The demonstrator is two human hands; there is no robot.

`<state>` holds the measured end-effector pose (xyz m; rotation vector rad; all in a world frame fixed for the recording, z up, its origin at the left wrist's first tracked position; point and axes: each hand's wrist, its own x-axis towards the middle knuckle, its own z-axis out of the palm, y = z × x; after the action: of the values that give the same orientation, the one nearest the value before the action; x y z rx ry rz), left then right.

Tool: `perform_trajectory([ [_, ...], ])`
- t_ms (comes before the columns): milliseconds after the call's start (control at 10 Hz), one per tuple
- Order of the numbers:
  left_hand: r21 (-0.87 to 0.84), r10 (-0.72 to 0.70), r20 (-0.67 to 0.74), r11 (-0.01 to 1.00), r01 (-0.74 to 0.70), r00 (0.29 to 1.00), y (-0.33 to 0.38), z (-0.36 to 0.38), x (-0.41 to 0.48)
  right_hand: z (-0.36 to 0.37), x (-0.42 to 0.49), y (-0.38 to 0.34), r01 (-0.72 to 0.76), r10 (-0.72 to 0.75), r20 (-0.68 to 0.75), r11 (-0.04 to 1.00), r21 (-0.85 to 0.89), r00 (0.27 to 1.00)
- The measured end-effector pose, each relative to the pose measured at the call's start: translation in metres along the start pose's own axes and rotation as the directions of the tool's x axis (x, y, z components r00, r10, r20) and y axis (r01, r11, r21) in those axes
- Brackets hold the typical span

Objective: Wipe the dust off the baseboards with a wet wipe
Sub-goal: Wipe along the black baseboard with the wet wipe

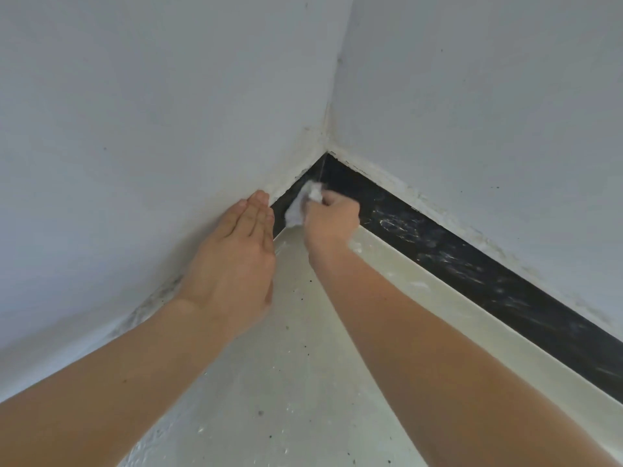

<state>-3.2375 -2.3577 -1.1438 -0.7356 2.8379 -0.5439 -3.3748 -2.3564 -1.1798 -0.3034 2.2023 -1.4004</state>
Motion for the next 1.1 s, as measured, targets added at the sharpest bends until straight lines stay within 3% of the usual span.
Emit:
perform_trajectory([
  [100, 0.017, -0.006, 0.010, 1.000, 0.006, 1.000, -0.004, 0.002, 0.002, -0.013, -0.013, 0.010, -0.110, 0.145, 0.236, 0.982, -0.153, 0.961],
  [200, 0.058, 0.020, -0.086, 0.998, -0.015, 0.996, -0.004, 0.003, -0.001, -0.021, 0.003, -0.003, -0.201, 0.199, 0.082, 0.979, 0.018, 0.977],
  [300, 0.029, 0.013, 0.006, 0.999, -0.013, 1.000, 0.000, 0.001, -0.002, -0.014, 0.011, -0.020, -0.310, 0.310, 0.058, 0.880, 0.361, 0.949],
  [400, 0.034, 0.027, 0.042, 0.999, -0.029, 0.999, -0.001, 0.000, 0.000, -0.002, 0.005, -0.018, -0.296, 0.302, 0.044, 0.877, 0.378, 0.952],
  [500, 0.023, 0.008, 0.060, 1.000, -0.009, 0.998, 0.000, -0.001, 0.000, -0.010, 0.000, -0.016, -0.383, 0.347, 0.217, 0.910, 0.157, 0.912],
  [600, 0.009, 0.019, 0.055, 1.000, -0.019, 0.998, 0.001, -0.002, 0.001, -0.024, 0.011, -0.013, -0.350, 0.312, 0.240, 0.927, 0.136, 0.919],
  [700, -0.002, 0.018, 0.049, 1.000, -0.018, 0.999, 0.000, -0.007, -0.002, -0.024, 0.005, -0.024, -0.290, 0.252, 0.179, 0.929, 0.230, 0.951],
  [800, 0.004, 0.010, -0.055, 1.000, -0.010, 0.998, -0.001, 0.003, -0.001, -0.026, -0.002, -0.011, -0.252, 0.232, 0.269, 0.967, 0.040, 0.935],
  [900, 0.026, -0.006, -0.088, 1.000, 0.009, 0.996, -0.001, 0.005, -0.002, -0.041, 0.000, -0.005, 0.195, -0.048, 0.375, 0.910, -0.365, 0.926],
  [1000, 0.018, -0.028, -0.102, 0.999, 0.030, 0.994, 0.002, 0.006, 0.001, -0.055, 0.016, -0.019, 0.776, -0.421, 0.654, 0.281, -0.565, 0.629],
  [1100, 0.011, -0.013, -0.108, 1.000, 0.014, 0.994, 0.006, 0.004, 0.000, -0.059, 0.040, -0.020, 0.749, -0.412, 0.887, -0.516, -0.416, 0.209],
])
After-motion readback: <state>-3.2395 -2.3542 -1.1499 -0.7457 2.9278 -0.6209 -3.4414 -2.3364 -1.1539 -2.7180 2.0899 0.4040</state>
